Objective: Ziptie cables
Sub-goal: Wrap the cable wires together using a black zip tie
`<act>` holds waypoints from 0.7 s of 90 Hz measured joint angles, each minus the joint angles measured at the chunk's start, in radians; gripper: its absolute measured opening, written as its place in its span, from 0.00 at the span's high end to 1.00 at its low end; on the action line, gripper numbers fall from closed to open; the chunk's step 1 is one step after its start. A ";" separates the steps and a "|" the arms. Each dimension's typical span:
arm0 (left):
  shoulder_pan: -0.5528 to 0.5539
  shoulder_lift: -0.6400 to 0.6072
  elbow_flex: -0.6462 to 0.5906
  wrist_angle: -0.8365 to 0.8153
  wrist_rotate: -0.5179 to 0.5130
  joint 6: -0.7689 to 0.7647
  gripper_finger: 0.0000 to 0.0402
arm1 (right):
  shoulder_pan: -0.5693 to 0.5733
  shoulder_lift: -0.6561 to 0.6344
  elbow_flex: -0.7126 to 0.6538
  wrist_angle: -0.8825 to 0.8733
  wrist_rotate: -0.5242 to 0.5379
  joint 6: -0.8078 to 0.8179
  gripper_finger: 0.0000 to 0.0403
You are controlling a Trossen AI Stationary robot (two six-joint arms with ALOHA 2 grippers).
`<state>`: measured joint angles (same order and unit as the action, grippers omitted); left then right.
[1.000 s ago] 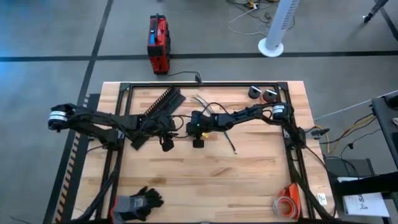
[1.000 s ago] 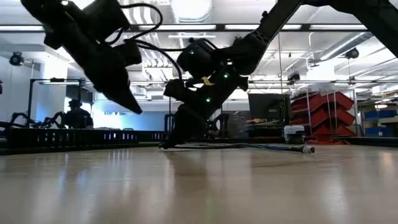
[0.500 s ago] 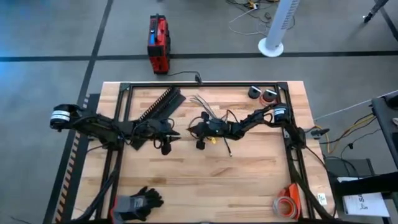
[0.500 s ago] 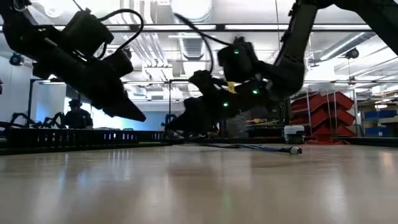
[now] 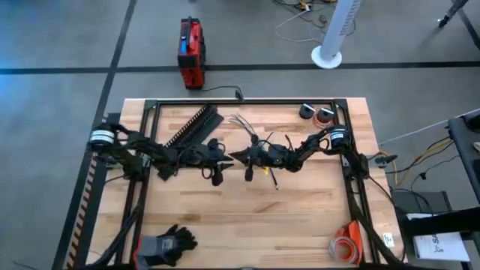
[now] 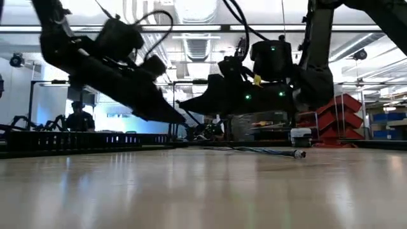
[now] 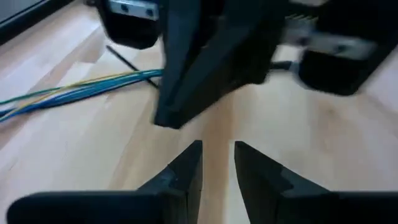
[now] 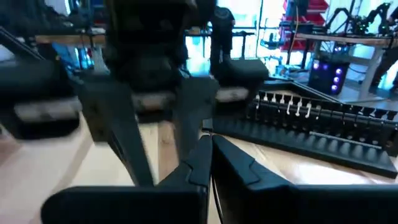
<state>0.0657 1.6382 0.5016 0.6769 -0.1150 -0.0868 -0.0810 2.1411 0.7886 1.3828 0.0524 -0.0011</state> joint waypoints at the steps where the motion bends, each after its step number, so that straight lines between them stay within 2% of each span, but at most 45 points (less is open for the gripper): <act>1: 0.000 0.008 0.003 0.000 -0.005 0.000 0.77 | 0.001 0.000 -0.001 0.003 0.000 0.000 1.00; 10: 0.004 0.070 0.018 0.056 -0.033 0.002 0.70 | 0.005 -0.004 -0.005 0.007 -0.003 0.002 1.00; 23: 0.003 0.132 0.018 0.245 -0.043 0.038 0.61 | 0.011 -0.007 -0.006 0.007 -0.004 0.002 1.00; 35: 0.003 0.168 0.001 0.323 -0.044 0.048 0.56 | 0.014 -0.013 -0.006 0.008 -0.004 0.002 1.00; 46: 0.003 0.176 -0.019 0.378 -0.044 0.044 0.56 | 0.014 -0.019 -0.006 0.007 -0.003 0.001 1.00; 63: 0.004 0.175 -0.032 0.485 -0.043 0.048 0.65 | 0.014 -0.021 -0.006 0.008 0.000 0.001 1.00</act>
<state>0.0692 1.8133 0.4695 1.1622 -0.1581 -0.0391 -0.0673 2.1204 0.7822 1.3911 0.0525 0.0002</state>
